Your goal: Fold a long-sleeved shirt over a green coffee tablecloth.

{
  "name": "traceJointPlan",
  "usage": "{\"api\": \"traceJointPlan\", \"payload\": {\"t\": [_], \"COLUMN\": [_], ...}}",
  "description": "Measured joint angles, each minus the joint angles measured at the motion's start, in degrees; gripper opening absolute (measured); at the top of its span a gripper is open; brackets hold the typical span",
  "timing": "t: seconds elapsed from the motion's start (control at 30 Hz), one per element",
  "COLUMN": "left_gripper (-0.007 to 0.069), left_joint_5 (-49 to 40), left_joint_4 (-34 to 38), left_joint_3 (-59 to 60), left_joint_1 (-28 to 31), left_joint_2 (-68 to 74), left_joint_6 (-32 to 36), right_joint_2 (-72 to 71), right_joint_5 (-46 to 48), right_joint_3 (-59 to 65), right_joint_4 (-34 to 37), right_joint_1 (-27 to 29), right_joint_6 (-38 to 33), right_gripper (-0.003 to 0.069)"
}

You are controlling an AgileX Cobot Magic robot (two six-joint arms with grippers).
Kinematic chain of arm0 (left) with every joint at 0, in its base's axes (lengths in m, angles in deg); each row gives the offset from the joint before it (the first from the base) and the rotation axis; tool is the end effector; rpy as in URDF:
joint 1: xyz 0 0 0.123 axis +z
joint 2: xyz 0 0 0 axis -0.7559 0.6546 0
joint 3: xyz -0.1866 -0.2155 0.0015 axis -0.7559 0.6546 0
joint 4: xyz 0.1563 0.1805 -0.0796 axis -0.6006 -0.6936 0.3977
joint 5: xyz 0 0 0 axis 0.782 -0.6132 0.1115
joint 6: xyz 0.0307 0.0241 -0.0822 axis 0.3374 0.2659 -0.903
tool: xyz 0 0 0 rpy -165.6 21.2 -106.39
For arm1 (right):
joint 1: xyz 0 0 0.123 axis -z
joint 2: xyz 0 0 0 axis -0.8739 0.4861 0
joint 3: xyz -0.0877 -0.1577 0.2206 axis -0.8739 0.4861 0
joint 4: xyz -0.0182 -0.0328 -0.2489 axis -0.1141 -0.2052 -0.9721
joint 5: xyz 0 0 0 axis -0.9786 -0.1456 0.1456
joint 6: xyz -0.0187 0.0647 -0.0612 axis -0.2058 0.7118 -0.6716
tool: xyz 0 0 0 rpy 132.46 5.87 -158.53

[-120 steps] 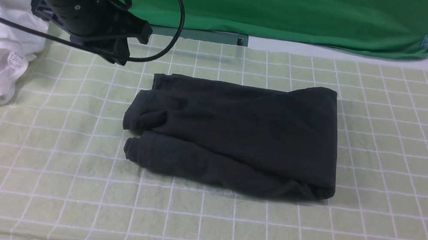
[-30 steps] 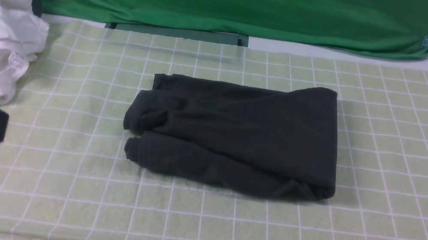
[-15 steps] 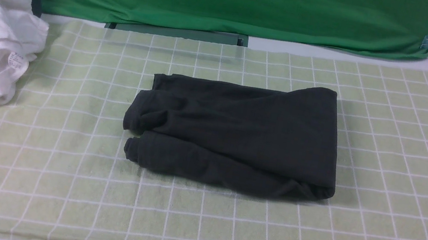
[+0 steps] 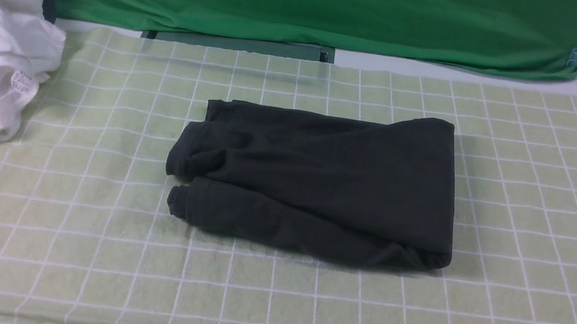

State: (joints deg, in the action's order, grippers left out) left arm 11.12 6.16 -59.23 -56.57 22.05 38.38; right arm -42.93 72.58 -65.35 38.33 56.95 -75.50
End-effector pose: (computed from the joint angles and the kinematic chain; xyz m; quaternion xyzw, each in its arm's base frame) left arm 0.0596 -0.0185 0.2870 0.1516 0.7846 -0.0362 0.6000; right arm 0.0552 0.0037 0.1883 -0.0583 0.7633 -0.0045 0.6435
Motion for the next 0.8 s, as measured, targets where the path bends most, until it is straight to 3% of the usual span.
{"api": "traceJointPlan", "payload": {"t": [0.17, 0.33, 0.6, 0.8], "left_gripper": [0.0014, 0.0014, 0.0014, 0.0014], "left_joint_5": [13.1, 22.9, 23.4, 22.4], "left_joint_4": [2.1, -0.6, -5.9, -9.3], "left_joint_3": [7.5, 15.8, 23.6, 23.6], "left_joint_1": [0.0, 0.0, 0.0, 1.8], "left_joint_2": [-3.6, -8.2, -13.4, -14.6], "left_joint_6": [-1.7, -4.8, -12.3, -13.4], "right_joint_2": [0.0, 0.0, 0.0, 0.0], "right_joint_5": [0.0, 0.0, 0.0, -0.1], "right_joint_3": [0.0, 0.0, 0.0, 0.0], "right_joint_4": [0.0, 0.0, 0.0, 0.0], "right_joint_1": [0.0, 0.0, 0.0, 0.0], "right_joint_6": [0.0, 0.0, 0.0, 0.0], "right_gripper": [0.0242, 0.0242, 0.0242, 0.0242]}}
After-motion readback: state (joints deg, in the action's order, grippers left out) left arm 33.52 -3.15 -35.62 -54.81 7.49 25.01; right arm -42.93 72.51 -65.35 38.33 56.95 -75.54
